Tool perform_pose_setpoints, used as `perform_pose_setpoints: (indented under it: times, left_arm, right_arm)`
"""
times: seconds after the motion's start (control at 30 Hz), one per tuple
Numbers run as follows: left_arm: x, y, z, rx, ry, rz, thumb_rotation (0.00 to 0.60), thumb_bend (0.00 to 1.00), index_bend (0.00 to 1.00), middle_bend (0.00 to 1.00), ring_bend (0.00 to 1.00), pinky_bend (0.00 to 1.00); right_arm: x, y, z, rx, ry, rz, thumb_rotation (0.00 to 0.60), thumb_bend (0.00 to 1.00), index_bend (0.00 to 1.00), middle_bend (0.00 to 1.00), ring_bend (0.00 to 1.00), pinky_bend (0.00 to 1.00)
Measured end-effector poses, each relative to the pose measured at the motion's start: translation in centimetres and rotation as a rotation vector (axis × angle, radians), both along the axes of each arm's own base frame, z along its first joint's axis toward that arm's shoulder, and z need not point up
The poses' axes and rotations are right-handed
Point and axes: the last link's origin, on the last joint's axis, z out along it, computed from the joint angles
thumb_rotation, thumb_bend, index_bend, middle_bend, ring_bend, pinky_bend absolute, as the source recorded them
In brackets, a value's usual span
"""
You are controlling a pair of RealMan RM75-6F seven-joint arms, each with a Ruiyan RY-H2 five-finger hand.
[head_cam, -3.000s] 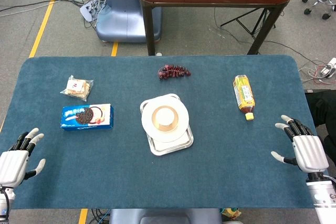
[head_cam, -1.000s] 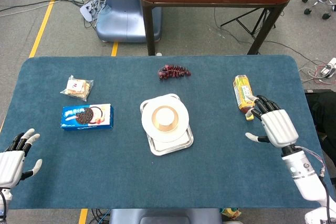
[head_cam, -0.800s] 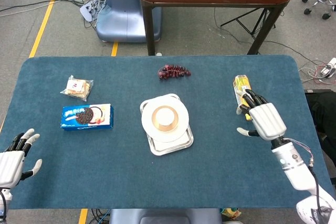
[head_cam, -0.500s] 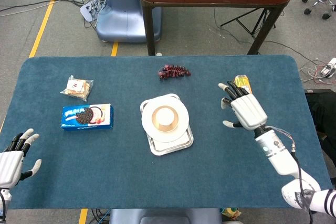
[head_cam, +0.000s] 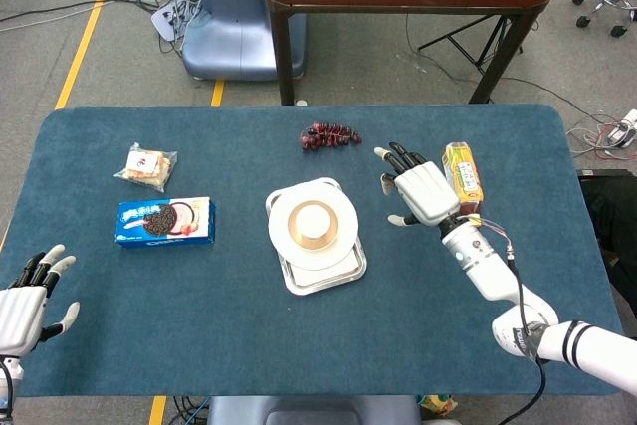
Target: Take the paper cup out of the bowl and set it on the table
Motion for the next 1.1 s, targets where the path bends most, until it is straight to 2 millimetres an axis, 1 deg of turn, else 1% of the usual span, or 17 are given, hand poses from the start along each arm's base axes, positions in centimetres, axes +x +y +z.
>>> perform_pose_setpoints:
  times: [0.13,0.5,0.73,0.93,1.1]
  left_arm:
    - [-0.2,0.1,0.1,0.004,0.000,0.012,0.600,0.32,0.23,0.10,0.08,0.32]
    - [-0.8,0.5,0.3,0.014,-0.006,0.041,0.600,0.32,0.23,0.10,0.08,0.32]
    - [-1.2,0.5,0.7,0.028,-0.010,0.062,0.600,0.32,0.28,0.10,0.08,0.33]
    - [-1.5,0.6,0.9,0.033,-0.009,0.078,0.600,0.32,0.30,0.10,0.08,0.33]
    - [-1.6,0.6,0.9,0.030,-0.007,0.088,0.600,0.32,0.30,0.11,0.08,0.33]
  right_arm:
    - [0.7,-0.6,-1.1,0.024,0.026,0.032,0.600,0.10,0.51,0.11,0.04,0.22]
    - [1.8,-1.3,-3.6,0.070,0.085,0.123,0.600,0.11,0.51,0.11,0.03,0.22]
    - [3.3,-1.9,-4.9,0.075,0.111,0.195,0.600,0.12,0.51,0.11,0.03,0.22]
    - [4.6,-2.4,-6.0,0.079,0.158,0.246,0.600,0.13,0.51,0.11,0.03,0.22]
    - [5.3,-2.7,-6.7,0.084,0.189,0.270,0.600,0.14,0.51,0.11,0.03,0.22]
